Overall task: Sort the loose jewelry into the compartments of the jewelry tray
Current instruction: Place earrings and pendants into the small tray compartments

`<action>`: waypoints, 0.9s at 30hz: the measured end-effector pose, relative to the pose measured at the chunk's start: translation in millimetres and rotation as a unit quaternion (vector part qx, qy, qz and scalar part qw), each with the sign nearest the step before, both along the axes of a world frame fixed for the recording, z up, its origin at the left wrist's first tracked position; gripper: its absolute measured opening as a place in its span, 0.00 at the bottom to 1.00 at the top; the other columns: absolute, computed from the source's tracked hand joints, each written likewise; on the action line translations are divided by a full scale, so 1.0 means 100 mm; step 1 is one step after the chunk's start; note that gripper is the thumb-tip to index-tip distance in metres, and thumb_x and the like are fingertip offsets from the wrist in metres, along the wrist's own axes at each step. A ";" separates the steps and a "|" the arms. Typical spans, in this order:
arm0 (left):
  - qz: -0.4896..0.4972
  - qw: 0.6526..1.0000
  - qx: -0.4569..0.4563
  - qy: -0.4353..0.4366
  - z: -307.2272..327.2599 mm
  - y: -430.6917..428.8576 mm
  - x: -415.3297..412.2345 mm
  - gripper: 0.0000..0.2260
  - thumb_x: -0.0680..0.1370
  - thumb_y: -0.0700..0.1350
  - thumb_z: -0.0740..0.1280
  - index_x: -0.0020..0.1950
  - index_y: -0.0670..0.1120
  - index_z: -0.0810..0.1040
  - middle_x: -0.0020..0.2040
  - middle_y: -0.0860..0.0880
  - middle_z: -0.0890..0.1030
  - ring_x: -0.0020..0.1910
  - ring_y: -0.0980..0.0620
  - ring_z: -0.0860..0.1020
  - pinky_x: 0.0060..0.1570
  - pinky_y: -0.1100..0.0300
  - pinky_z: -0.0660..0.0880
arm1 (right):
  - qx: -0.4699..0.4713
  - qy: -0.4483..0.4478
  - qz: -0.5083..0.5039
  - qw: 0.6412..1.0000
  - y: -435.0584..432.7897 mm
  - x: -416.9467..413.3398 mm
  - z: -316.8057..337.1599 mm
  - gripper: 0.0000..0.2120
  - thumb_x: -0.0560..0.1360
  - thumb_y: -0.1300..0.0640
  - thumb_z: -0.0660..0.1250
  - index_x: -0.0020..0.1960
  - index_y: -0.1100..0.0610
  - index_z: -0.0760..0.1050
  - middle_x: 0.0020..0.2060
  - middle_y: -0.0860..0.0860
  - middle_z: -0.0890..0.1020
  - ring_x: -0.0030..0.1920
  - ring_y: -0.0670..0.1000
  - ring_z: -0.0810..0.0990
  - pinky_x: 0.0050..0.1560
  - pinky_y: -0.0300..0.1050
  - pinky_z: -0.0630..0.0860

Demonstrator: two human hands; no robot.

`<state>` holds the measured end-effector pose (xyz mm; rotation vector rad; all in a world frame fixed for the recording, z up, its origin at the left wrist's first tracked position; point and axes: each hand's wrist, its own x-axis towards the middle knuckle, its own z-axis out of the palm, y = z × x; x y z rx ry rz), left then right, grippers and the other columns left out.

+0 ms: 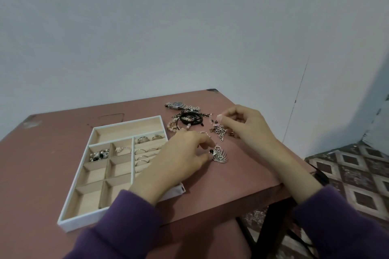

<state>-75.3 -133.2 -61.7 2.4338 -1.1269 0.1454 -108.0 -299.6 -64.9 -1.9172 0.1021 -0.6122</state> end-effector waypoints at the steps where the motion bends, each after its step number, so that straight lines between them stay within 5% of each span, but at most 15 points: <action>1: -0.001 1.000 0.005 -0.004 0.00 -0.01 0.00 0.10 0.73 0.49 0.68 0.54 0.54 0.79 0.51 0.53 0.81 0.52 0.50 0.74 0.54 0.56 0.71 | 0.025 -0.004 -0.005 1.000 0.01 0.01 -0.03 0.04 0.70 0.54 0.71 0.38 0.53 0.79 0.30 0.45 0.79 0.32 0.43 0.75 0.37 0.39 0.70; 8: -0.008 1.000 0.003 -0.015 -0.01 -0.05 0.02 0.05 0.72 0.45 0.69 0.47 0.51 0.82 0.46 0.51 0.83 0.46 0.51 0.77 0.50 0.56 0.73 | 0.064 -0.008 -0.018 0.998 0.05 0.02 -0.06 0.04 0.71 0.56 0.71 0.38 0.52 0.78 0.29 0.46 0.78 0.31 0.44 0.75 0.37 0.39 0.71; 16: 0.014 0.995 -0.098 -0.006 0.08 0.01 0.00 0.08 0.72 0.38 0.68 0.46 0.48 0.84 0.40 0.53 0.83 0.39 0.58 0.77 0.42 0.70 0.69 | 0.067 -0.006 -0.018 0.998 0.06 0.01 -0.06 0.05 0.71 0.56 0.71 0.37 0.52 0.78 0.29 0.47 0.78 0.31 0.45 0.75 0.39 0.43 0.72; 20: 0.017 0.989 -0.145 0.027 0.15 0.09 -0.02 0.07 0.72 0.38 0.69 0.44 0.49 0.83 0.32 0.62 0.77 0.34 0.67 0.75 0.38 0.78 0.66 | 0.063 -0.008 -0.017 0.998 0.06 0.00 -0.06 0.04 0.70 0.55 0.72 0.37 0.52 0.78 0.30 0.46 0.78 0.32 0.44 0.75 0.39 0.42 0.72; 27: 0.073 0.972 -0.222 0.037 0.40 0.40 -0.05 0.08 0.73 0.42 0.69 0.47 0.55 0.83 0.37 0.58 0.82 0.37 0.59 0.79 0.41 0.69 0.75 | 0.065 -0.030 0.025 0.997 0.25 0.00 0.11 0.03 0.72 0.57 0.71 0.42 0.56 0.79 0.32 0.49 0.80 0.31 0.43 0.76 0.32 0.32 0.70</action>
